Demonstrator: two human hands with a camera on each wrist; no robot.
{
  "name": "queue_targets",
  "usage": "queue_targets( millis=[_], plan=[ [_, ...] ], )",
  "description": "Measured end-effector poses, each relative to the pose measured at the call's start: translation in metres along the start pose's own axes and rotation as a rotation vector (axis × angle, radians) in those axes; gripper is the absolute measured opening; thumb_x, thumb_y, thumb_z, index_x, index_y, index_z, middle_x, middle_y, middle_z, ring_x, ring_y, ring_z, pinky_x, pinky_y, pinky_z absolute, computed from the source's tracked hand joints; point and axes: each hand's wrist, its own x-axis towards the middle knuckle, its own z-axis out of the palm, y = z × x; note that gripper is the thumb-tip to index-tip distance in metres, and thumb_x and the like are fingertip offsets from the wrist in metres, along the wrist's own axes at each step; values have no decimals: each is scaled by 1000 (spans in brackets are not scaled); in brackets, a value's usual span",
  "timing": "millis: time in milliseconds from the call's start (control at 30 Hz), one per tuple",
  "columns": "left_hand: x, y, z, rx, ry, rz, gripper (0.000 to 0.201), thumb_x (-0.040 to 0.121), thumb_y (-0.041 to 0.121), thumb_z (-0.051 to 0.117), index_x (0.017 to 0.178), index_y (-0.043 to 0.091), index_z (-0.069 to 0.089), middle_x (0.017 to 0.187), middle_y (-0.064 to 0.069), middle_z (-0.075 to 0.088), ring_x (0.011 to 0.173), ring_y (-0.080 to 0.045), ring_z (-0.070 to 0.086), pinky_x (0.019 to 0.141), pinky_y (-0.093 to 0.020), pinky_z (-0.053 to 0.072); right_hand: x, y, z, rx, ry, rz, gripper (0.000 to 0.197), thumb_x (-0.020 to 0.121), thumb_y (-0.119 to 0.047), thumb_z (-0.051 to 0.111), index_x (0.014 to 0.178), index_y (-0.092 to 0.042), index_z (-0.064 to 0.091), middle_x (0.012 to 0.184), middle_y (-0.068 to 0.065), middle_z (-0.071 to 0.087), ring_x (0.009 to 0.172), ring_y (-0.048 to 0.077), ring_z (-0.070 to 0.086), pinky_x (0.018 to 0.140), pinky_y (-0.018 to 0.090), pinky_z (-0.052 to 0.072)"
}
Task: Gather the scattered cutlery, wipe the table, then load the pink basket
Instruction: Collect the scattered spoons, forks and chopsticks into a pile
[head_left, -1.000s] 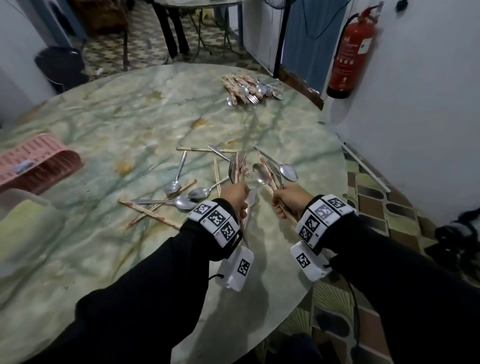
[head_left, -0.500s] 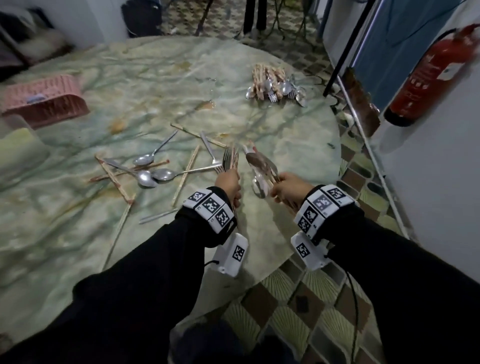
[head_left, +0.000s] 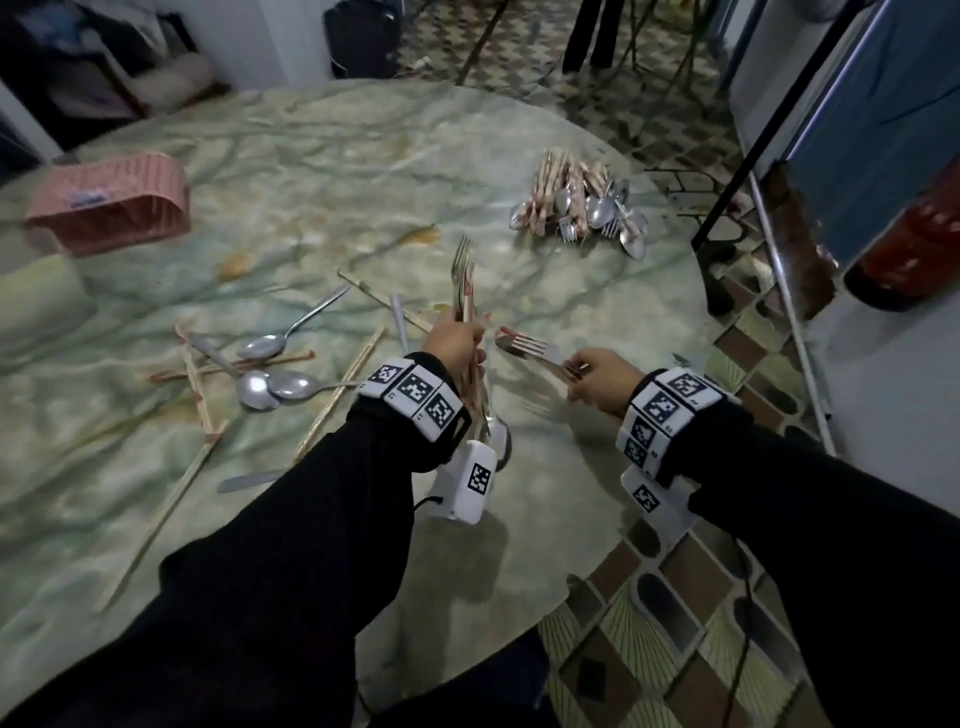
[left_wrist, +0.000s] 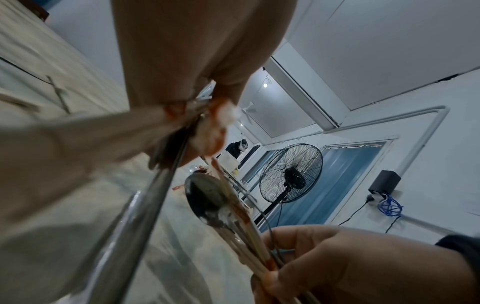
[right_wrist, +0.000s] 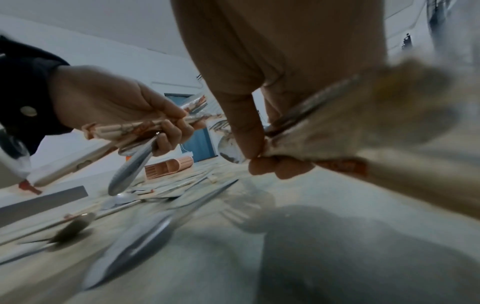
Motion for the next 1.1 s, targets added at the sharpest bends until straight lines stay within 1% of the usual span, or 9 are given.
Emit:
queue_targets(
  millis=[100,167,233,333,500,667,767,900,1100],
  plan=[
    [22,14,16,-5,-27,6,27,91,-3,38,114,10,43,68,-6,45,50,-15,41,41,-24,35,31,3,-31,-63,-26,-46,34,79,13,61,112,5,57,96,10,51,87,18,46,57,16,38],
    [37,22,26,0,-30,17,23,91,-3,41,111,10,42,67,-5,46,50,-14,41,39,-24,35,54,5,-54,-138,-43,-76,30,79,11,61,106,-1,59,94,11,53,87,19,48,72,23,39],
    [49,28,33,-13,-35,17,17,92,-3,39,102,11,41,63,-4,45,47,-13,40,37,-19,34,76,6,-77,-240,-37,-101,31,79,8,62,109,-3,61,93,10,55,88,20,50,77,28,40],
    [63,36,43,-65,-62,30,24,95,-4,32,89,17,41,59,-3,40,38,-8,41,37,-17,34,105,2,-109,-391,-54,-162,33,82,5,59,113,-7,60,93,7,54,88,20,50,76,27,38],
    [99,49,61,-68,-1,15,23,96,2,33,111,17,39,60,-1,40,35,-6,38,43,-21,32,158,-12,-162,-636,-92,-327,32,86,3,54,113,-13,60,95,7,58,90,21,54,75,27,39],
    [129,69,78,-122,134,-29,16,94,3,37,88,16,45,61,-1,38,36,-8,36,46,-22,29,217,-36,-200,-816,-70,-576,29,89,-7,54,114,-18,63,107,7,65,98,28,60,79,28,42],
    [145,75,89,-152,199,-63,19,92,3,36,84,16,47,61,-1,38,34,-6,36,44,-20,29,250,-47,-213,-867,-50,-683,34,86,-1,55,114,-18,64,110,9,67,102,29,61,87,32,45],
    [157,81,98,-190,247,-83,22,90,0,36,83,15,49,60,-1,38,32,-5,36,39,-14,28,291,-58,-218,-895,-90,-799,42,79,10,54,110,-17,66,103,13,68,98,31,61,85,35,46],
    [175,89,105,-126,266,-96,24,86,-7,39,84,15,50,63,-2,40,41,-10,37,43,-19,27,337,-68,-217,-783,-149,-942,38,72,15,58,100,-9,70,99,16,70,96,32,64,87,38,47]
  ],
)
